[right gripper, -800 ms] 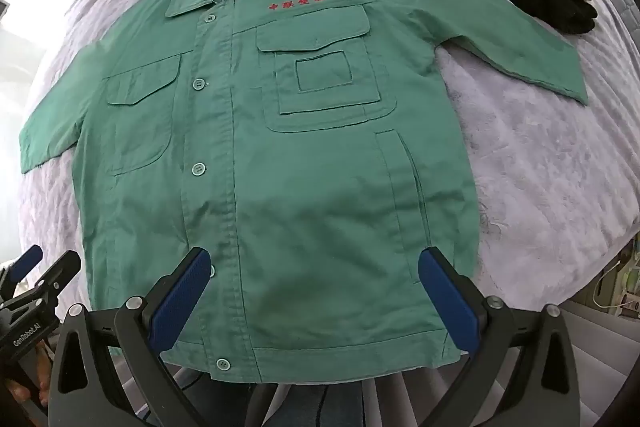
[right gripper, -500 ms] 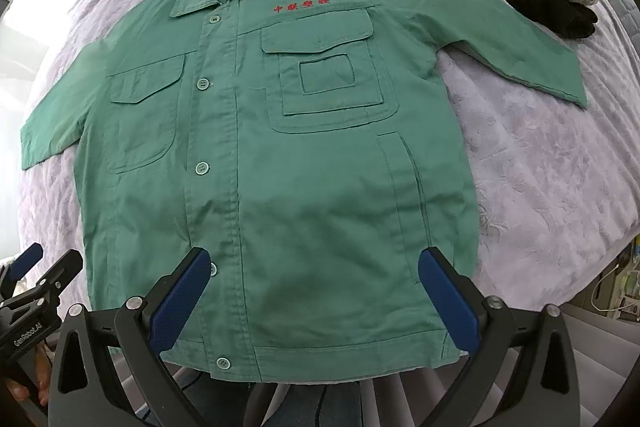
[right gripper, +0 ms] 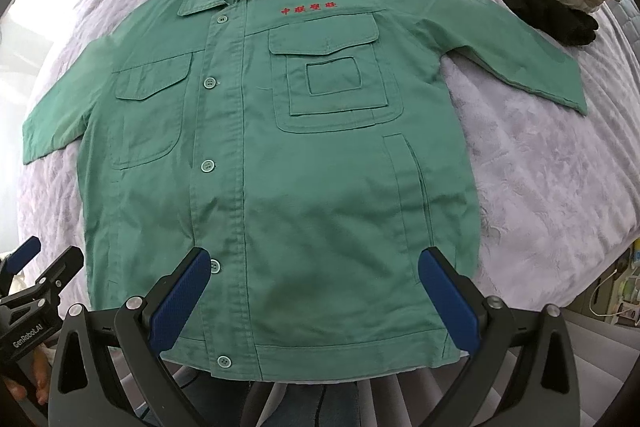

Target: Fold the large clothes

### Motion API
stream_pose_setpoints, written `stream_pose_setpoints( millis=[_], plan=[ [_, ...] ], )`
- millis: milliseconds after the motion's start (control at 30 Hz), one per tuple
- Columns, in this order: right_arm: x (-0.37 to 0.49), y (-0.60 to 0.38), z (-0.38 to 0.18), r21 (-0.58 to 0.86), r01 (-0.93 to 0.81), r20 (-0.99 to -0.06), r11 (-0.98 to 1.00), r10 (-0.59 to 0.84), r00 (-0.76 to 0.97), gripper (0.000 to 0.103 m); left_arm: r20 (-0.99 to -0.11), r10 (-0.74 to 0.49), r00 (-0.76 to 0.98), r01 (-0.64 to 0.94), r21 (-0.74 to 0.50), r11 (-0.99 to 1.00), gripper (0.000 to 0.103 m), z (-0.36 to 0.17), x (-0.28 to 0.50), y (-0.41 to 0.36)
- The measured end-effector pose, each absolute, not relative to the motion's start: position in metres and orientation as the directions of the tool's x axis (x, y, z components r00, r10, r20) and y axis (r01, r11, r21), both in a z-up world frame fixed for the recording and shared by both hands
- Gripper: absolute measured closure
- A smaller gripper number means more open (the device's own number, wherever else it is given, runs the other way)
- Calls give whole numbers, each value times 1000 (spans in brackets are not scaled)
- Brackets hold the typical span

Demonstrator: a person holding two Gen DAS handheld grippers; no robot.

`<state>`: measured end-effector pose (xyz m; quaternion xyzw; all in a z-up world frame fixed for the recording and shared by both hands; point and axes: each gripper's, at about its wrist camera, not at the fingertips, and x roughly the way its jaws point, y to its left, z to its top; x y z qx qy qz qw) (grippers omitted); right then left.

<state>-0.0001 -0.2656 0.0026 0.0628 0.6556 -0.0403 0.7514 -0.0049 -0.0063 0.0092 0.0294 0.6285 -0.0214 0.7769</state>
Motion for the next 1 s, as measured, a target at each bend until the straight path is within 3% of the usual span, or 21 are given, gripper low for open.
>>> stream_pose_setpoints(
  millis=[1000],
  plan=[
    [-5,-266,2,52,152,-990,987,31,135,0,-979,-11,202,64,2,998,0,9,-9,-7]
  ],
)
